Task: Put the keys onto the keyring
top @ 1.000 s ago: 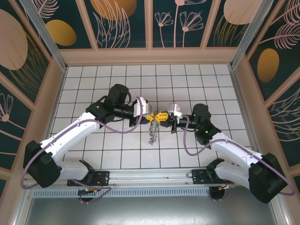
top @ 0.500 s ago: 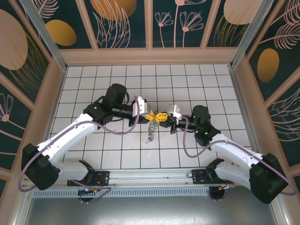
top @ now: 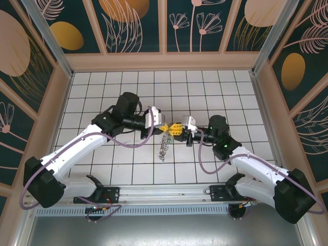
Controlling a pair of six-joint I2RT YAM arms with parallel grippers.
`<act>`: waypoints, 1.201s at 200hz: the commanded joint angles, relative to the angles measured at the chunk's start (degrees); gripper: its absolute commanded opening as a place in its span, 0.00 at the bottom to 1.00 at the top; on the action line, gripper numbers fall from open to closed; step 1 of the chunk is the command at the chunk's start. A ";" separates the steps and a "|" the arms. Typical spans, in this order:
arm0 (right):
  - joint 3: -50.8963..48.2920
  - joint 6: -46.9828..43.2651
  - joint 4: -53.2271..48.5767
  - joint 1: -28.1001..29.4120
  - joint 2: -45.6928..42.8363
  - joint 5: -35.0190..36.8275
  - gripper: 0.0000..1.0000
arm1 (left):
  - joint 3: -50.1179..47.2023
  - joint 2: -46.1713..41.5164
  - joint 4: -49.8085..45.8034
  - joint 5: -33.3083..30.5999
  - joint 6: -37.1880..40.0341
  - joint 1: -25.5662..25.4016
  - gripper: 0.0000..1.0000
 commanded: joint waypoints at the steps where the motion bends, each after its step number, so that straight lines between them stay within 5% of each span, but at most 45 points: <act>1: 4.39 -8.15 -10.80 0.36 -0.79 0.19 0.30 | 3.79 -0.32 -3.75 -2.54 3.91 0.04 0.00; 78: 10.61 -10.41 -16.33 0.45 3.74 0.75 0.33 | 7.37 3.07 -8.23 -1.44 6.27 0.02 0.00; 121: 11.30 -9.71 -15.57 0.62 5.51 -0.48 0.15 | 7.35 3.47 -7.99 -0.84 6.22 0.04 0.00; 169: 12.00 -8.93 -15.04 1.41 7.30 -0.56 0.14 | 6.67 2.82 -5.98 0.37 5.06 0.00 0.00; 184: 11.89 -8.36 -14.37 1.50 7.39 -1.22 0.00 | 6.76 2.86 -6.05 0.27 4.90 0.07 0.00; 205: 10.56 -6.56 -10.89 1.38 6.40 -1.68 0.00 | 6.47 2.35 -5.61 0.01 3.81 0.00 0.00; 223: 8.37 -3.85 -5.82 1.08 4.76 -2.04 0.00 | 5.93 1.29 -4.58 0.96 1.19 0.14 0.18; 240: 6.49 -1.53 -2.07 0.64 3.59 -2.28 0.00 | 4.62 -0.33 -3.27 1.96 -0.22 0.23 0.22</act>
